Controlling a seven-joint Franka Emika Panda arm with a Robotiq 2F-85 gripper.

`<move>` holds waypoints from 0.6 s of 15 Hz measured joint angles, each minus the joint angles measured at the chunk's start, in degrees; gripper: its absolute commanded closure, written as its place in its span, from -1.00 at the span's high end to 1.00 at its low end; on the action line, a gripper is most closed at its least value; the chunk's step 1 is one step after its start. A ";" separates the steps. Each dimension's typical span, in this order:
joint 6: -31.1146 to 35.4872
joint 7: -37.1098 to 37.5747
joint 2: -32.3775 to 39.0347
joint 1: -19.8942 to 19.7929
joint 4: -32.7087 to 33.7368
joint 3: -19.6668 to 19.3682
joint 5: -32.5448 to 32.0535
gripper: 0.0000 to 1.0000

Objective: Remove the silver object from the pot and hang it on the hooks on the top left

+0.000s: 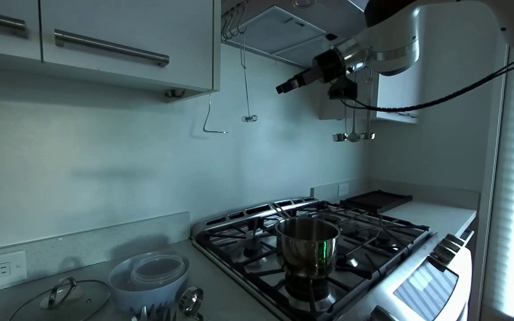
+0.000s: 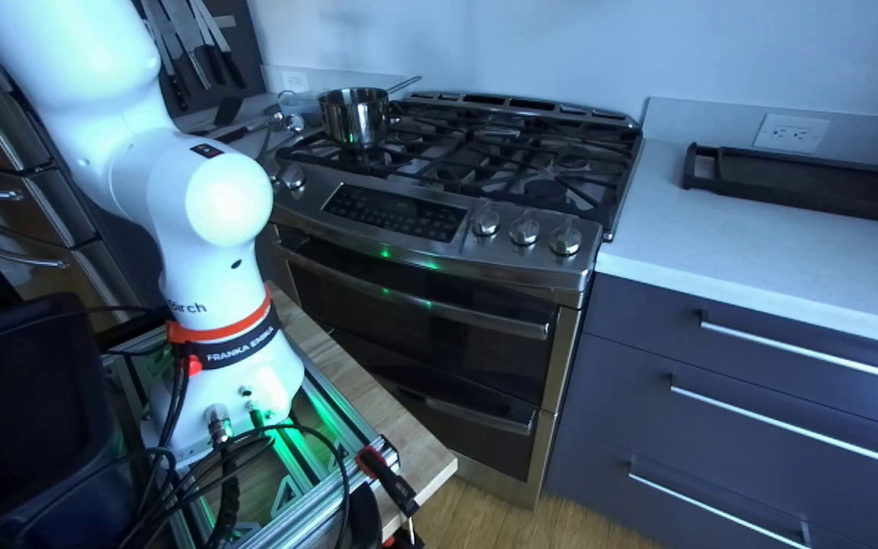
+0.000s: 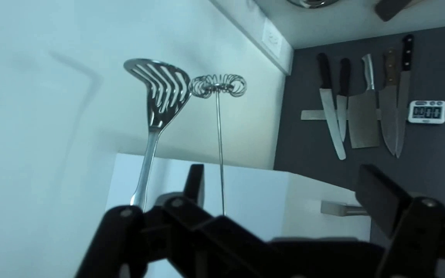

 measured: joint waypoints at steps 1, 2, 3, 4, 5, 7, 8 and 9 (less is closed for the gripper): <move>-3.00 2.87 -1.00 -0.60 0.02 -0.30 -1.12 1.00; -5.66 5.29 -1.93 -1.08 0.02 -0.65 -1.96 1.00; -8.01 7.48 -2.80 -1.49 0.02 -0.99 -2.63 1.00; -10.05 9.46 -3.68 -1.86 -0.08 -1.35 -2.95 1.00; -11.55 11.14 -4.61 -2.17 -0.39 -1.73 -3.08 1.00; -13.46 13.59 -6.48 -2.57 -1.26 -2.47 -3.29 1.00; -13.83 14.25 -7.57 -2.67 -1.91 -2.78 -3.31 1.00; -14.16 14.77 -8.75 -2.69 -2.67 -3.06 -3.41 1.00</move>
